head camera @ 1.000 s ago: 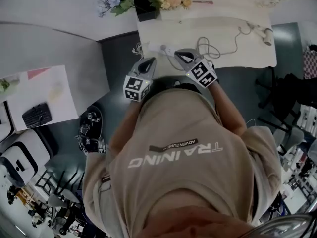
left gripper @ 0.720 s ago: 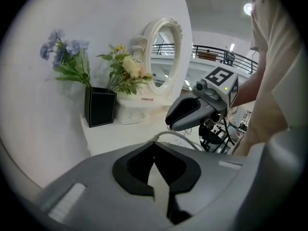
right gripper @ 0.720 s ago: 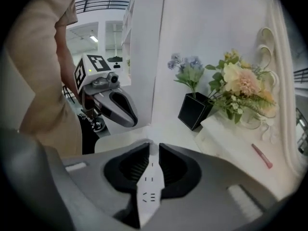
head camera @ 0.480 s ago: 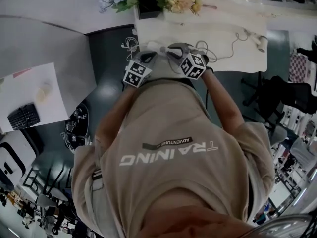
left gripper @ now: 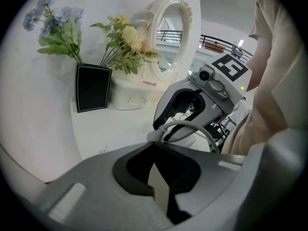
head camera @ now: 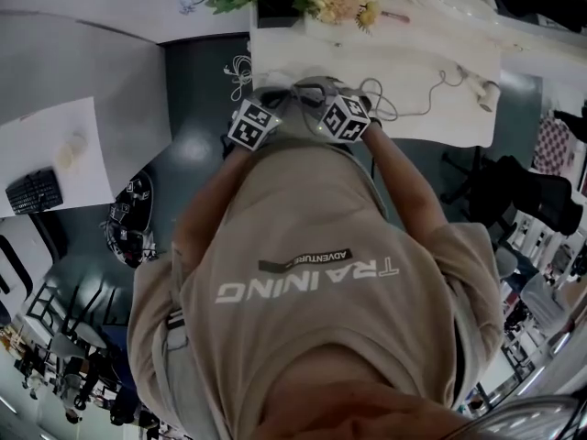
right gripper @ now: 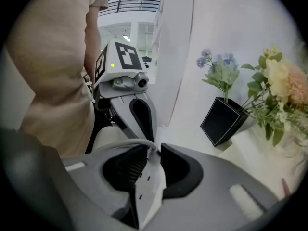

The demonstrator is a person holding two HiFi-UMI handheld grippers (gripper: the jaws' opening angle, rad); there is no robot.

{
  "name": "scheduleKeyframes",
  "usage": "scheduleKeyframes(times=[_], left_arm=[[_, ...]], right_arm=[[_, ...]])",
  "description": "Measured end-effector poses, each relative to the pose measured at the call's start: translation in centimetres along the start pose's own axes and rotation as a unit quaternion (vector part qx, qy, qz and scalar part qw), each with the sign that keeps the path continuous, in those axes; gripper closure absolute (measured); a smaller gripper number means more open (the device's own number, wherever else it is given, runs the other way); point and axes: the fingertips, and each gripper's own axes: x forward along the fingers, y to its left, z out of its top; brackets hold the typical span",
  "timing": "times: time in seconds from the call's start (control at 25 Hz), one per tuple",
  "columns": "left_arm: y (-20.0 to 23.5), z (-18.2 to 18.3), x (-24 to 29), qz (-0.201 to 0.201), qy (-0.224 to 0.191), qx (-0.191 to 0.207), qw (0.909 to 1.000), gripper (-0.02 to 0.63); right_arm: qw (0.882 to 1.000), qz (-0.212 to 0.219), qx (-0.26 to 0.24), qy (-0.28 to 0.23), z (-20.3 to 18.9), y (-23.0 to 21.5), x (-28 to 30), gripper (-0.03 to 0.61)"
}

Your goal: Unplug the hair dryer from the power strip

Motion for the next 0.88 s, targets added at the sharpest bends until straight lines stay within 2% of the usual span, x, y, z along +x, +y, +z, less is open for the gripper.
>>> scheduleKeyframes(times=[0.08,0.32,0.52,0.76,0.88], left_arm=[[-0.1,0.0,0.1,0.006,0.001,0.002,1.0000,0.607],[-0.2,0.0,0.2,0.026,0.010,-0.008,0.9996,0.607],[-0.1,0.1,0.4,0.042,0.007,-0.012,0.9990,0.607],[-0.8,-0.2,-0.2,0.037,-0.021,-0.031,0.9986,0.607],[-0.4,1.7,-1.9,0.053,-0.060,-0.048,0.9956,0.607]], right_arm=[[1.000,-0.005,0.012,-0.007,0.0,-0.3,0.2,0.500],[0.998,-0.007,0.065,-0.025,0.0,-0.6,-0.4,0.511],[0.997,-0.012,0.056,-0.044,0.6,-1.0,-1.6,0.512],[0.991,-0.017,0.103,-0.077,1.9,-1.7,-5.3,0.511],[0.989,-0.028,0.109,-0.097,3.1,-2.1,-7.7,0.511]])
